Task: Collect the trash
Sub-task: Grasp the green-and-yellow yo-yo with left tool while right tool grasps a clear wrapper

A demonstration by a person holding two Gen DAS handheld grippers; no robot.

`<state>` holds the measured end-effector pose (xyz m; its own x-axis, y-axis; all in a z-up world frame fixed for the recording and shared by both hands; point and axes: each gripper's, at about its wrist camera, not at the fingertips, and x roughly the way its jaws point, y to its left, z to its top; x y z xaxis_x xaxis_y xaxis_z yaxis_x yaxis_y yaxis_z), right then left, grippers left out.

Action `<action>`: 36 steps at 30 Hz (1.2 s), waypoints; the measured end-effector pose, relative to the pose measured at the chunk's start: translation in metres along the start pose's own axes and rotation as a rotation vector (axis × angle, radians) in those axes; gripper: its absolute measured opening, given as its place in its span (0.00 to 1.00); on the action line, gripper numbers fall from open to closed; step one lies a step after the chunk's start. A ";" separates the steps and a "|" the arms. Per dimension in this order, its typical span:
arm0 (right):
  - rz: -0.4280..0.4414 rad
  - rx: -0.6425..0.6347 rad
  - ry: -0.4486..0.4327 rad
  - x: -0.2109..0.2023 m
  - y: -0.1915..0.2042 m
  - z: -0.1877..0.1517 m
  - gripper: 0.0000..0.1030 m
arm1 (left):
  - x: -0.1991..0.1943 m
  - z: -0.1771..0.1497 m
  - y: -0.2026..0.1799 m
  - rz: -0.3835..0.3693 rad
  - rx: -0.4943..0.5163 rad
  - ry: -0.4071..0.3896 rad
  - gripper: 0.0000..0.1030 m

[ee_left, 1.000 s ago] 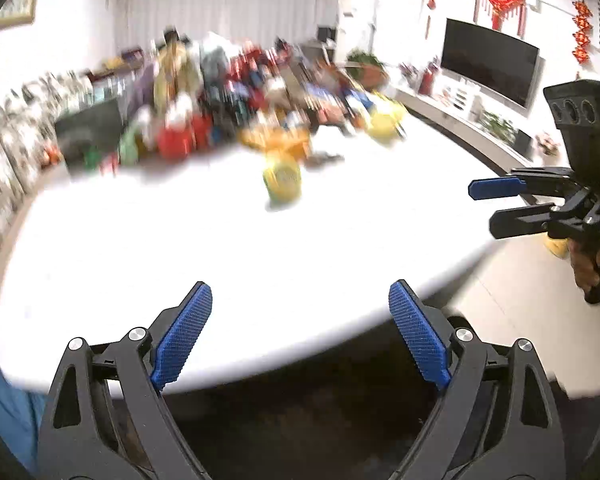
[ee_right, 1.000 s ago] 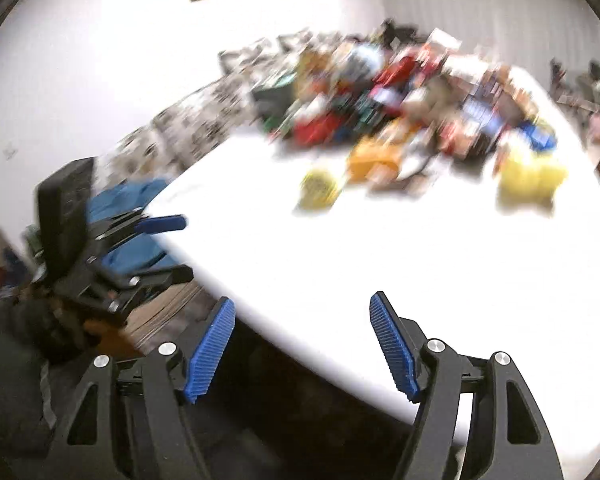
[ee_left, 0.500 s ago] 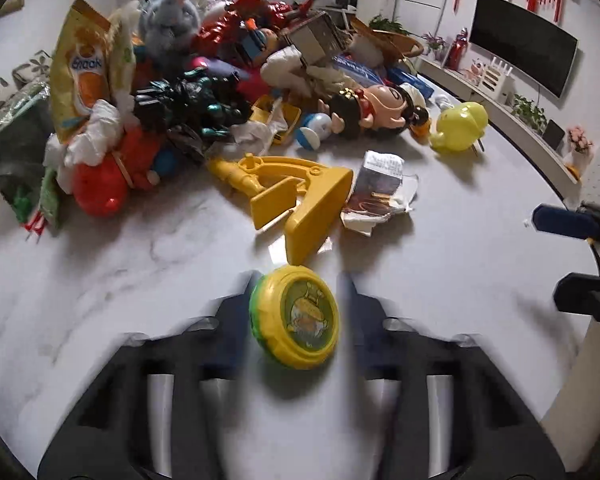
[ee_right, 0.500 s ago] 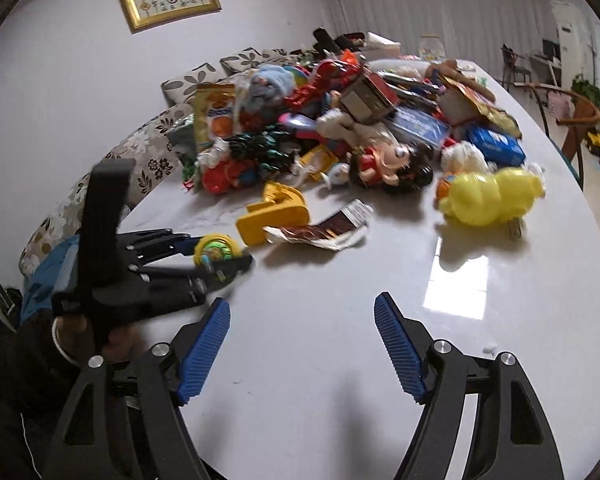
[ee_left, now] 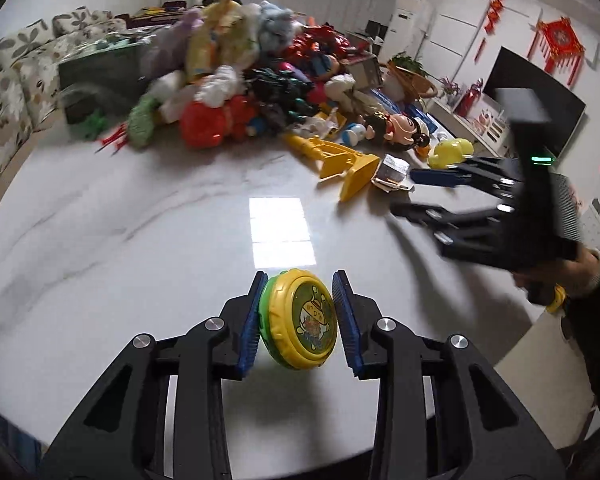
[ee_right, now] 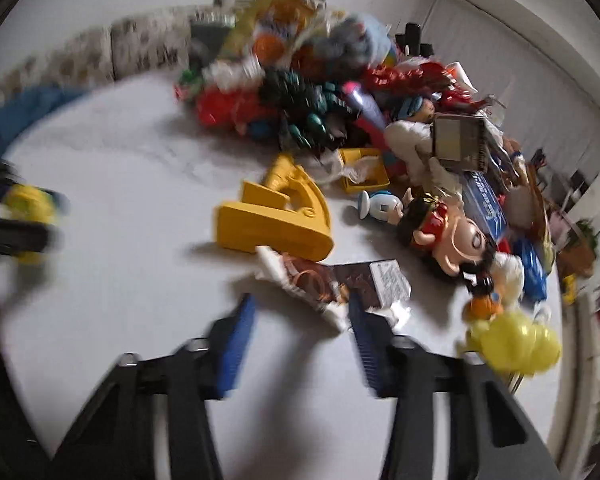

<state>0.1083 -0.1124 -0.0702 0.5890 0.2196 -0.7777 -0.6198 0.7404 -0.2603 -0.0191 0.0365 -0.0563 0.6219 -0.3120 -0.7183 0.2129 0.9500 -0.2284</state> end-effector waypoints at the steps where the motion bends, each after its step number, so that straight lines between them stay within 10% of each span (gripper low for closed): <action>1: -0.014 0.014 -0.006 0.006 -0.005 0.004 0.29 | 0.000 0.000 0.000 -0.005 0.000 -0.003 0.32; 3: -0.016 0.057 0.017 0.014 -0.015 0.010 0.07 | -0.004 -0.001 -0.002 -0.001 0.007 -0.018 0.26; 12: 0.272 0.364 -0.117 -0.077 -0.037 -0.021 0.02 | -0.037 -0.010 -0.023 -0.055 0.106 -0.096 0.17; 21: 0.280 0.408 -0.136 -0.092 -0.018 -0.043 0.02 | -0.048 -0.021 0.002 -0.091 0.062 -0.109 0.17; 22: 0.292 0.410 -0.135 -0.091 -0.016 -0.045 0.02 | -0.057 -0.025 -0.003 -0.084 0.089 -0.120 0.19; 26: 0.327 0.408 -0.129 -0.089 -0.006 -0.051 0.02 | -0.065 -0.051 -0.026 0.034 0.205 -0.158 0.79; 32: 0.364 0.428 -0.121 -0.086 0.000 -0.060 0.02 | -0.021 -0.056 -0.031 0.049 0.180 -0.078 0.79; 36: 0.365 0.442 -0.128 -0.086 -0.001 -0.062 0.02 | 0.000 -0.052 -0.025 0.085 0.152 -0.075 0.44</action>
<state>0.0260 -0.1720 -0.0385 0.4528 0.5647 -0.6899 -0.5353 0.7910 0.2961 -0.0638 0.0128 -0.0851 0.6958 -0.2358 -0.6785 0.2650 0.9622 -0.0626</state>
